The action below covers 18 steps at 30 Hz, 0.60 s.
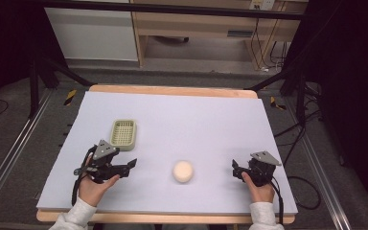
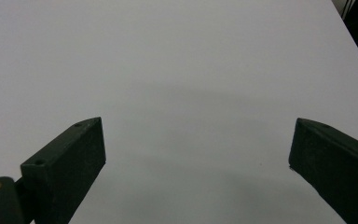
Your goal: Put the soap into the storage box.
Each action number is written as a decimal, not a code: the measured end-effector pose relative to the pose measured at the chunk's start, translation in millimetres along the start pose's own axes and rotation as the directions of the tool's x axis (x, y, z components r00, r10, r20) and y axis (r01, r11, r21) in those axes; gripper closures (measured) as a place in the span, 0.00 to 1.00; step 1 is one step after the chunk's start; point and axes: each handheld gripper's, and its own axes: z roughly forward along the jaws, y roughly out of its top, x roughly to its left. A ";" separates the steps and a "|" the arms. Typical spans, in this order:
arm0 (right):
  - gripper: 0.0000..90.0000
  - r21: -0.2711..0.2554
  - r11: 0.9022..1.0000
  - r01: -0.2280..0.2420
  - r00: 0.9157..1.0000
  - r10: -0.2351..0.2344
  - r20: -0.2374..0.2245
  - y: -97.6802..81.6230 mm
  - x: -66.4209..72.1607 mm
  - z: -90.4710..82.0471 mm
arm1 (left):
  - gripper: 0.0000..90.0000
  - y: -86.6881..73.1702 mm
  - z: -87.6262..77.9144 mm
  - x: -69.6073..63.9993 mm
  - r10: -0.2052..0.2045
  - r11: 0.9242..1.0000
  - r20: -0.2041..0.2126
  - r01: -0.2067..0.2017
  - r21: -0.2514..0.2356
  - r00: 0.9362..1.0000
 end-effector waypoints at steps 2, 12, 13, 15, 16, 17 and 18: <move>0.04 0.000 1.000 0.000 1.000 0.000 0.000 0.1 -0.3 0.0 | 0.25 1.6 0.9 -1.1 -0.002 1.000 0.003 0.002 -0.002 1.000; 0.04 0.002 1.000 -0.001 1.000 0.001 -0.001 0.1 0.0 0.0 | 0.24 11.5 6.3 -10.5 0.017 1.000 0.023 -0.017 -0.004 1.000; 0.04 0.001 1.000 -0.001 1.000 0.001 -0.002 0.2 0.1 -0.1 | 0.24 12.2 7.0 -11.5 0.016 1.000 0.026 -0.016 -0.004 1.000; 0.04 -0.002 1.000 0.006 1.000 -0.006 0.001 0.1 -0.4 0.1 | 0.24 13.4 8.4 -13.8 0.019 1.000 0.031 -0.019 -0.003 0.999; 0.04 -0.002 1.000 0.005 1.000 -0.005 0.000 0.1 -0.5 0.0 | 0.24 13.4 8.4 -13.8 0.019 1.000 0.031 -0.019 -0.003 0.999; 0.04 0.000 1.000 -0.001 1.000 0.001 -0.002 0.2 -0.2 -0.3 | 0.24 14.6 9.9 -16.5 0.022 1.000 0.037 -0.022 -0.001 0.999; 0.04 -0.002 1.000 0.006 1.000 -0.006 0.001 0.0 -0.4 0.1 | 0.24 15.1 10.8 -17.8 0.024 1.000 0.041 -0.024 -0.001 0.999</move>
